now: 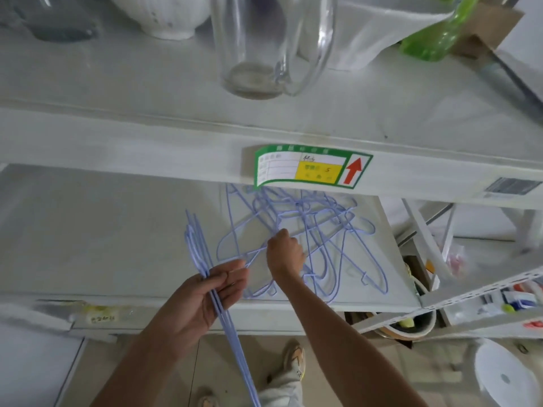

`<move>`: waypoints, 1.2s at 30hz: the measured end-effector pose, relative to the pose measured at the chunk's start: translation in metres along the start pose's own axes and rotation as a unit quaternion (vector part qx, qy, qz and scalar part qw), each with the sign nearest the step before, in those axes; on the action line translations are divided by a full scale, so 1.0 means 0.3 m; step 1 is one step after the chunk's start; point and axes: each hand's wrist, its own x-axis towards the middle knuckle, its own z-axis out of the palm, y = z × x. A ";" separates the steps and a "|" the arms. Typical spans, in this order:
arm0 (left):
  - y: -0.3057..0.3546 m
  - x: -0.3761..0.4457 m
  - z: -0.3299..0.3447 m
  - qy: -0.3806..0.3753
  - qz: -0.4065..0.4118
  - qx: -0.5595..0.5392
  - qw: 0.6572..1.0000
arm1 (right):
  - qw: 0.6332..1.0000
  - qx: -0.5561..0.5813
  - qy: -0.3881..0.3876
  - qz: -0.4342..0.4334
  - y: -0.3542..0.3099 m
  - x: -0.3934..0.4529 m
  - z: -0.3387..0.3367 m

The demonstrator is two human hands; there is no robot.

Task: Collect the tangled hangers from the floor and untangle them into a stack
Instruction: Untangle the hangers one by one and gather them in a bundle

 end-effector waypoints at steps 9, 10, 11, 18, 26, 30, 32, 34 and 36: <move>-0.001 0.007 -0.030 -0.002 -0.011 0.031 0.999 | 0.980 0.130 0.105 -0.105 0.284 -0.103 -0.058; -0.004 0.006 -0.032 -0.001 -0.014 0.034 0.999 | 0.979 0.151 0.096 -0.095 0.296 -0.109 -0.052; -0.008 0.004 -0.036 0.002 -0.017 0.037 0.999 | 0.978 0.166 0.084 -0.088 0.300 -0.117 -0.043; -0.014 -0.058 -0.092 0.006 -0.021 0.057 0.998 | 0.929 0.368 -0.032 0.004 0.125 -0.208 0.070; 0.029 -0.146 -0.206 0.033 0.001 0.041 0.999 | 0.668 0.736 -0.068 0.084 -0.086 -0.236 0.002; 0.009 -0.154 -0.226 0.045 0.008 0.030 0.999 | 0.656 0.748 -0.044 0.094 -0.123 -0.264 0.026; -0.001 -0.146 -0.220 0.053 0.011 0.039 0.998 | 0.740 0.667 -0.046 0.078 -0.117 -0.295 0.069; -0.004 -0.142 -0.208 0.053 0.016 0.046 0.997 | 0.813 0.578 -0.044 0.058 -0.084 -0.311 0.103; 0.004 -0.137 -0.202 0.052 0.022 0.049 0.997 | 0.863 0.499 -0.043 0.064 -0.038 -0.307 0.125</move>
